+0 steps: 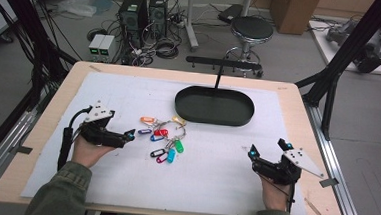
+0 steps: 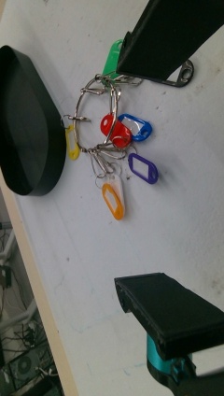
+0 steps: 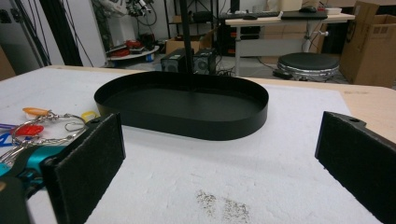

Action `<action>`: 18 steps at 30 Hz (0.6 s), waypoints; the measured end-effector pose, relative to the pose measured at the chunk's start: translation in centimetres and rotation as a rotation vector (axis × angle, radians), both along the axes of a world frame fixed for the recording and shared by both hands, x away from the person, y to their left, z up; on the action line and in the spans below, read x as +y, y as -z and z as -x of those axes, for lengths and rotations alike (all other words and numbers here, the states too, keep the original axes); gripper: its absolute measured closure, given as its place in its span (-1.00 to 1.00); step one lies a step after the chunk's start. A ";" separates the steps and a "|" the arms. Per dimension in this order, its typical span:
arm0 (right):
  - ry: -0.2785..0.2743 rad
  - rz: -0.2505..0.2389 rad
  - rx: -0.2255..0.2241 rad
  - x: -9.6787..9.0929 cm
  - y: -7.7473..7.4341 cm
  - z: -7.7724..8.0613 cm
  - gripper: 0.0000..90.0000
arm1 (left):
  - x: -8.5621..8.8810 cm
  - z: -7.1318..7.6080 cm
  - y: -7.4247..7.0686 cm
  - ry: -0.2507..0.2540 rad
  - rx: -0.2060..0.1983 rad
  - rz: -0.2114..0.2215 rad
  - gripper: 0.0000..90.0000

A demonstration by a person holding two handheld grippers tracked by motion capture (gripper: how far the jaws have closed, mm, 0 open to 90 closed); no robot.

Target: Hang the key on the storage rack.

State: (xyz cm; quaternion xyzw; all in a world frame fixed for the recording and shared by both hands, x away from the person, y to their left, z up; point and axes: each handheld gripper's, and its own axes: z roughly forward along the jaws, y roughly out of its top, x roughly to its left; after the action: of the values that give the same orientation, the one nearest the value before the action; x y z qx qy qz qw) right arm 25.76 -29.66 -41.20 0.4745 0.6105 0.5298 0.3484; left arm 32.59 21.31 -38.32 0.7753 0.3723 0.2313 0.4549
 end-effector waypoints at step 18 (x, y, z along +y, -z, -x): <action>0.000 -0.002 0.002 0.0 0.0 0.0 -0.99 | -4.5 -2.2 -0.5 0.158 0.081 -0.045 -0.96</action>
State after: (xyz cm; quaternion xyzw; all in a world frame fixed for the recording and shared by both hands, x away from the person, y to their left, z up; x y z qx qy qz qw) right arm 25.76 -29.62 -41.20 0.4757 0.6102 0.5300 0.3472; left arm 34.83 16.81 -37.79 0.8211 0.3226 0.1715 0.4386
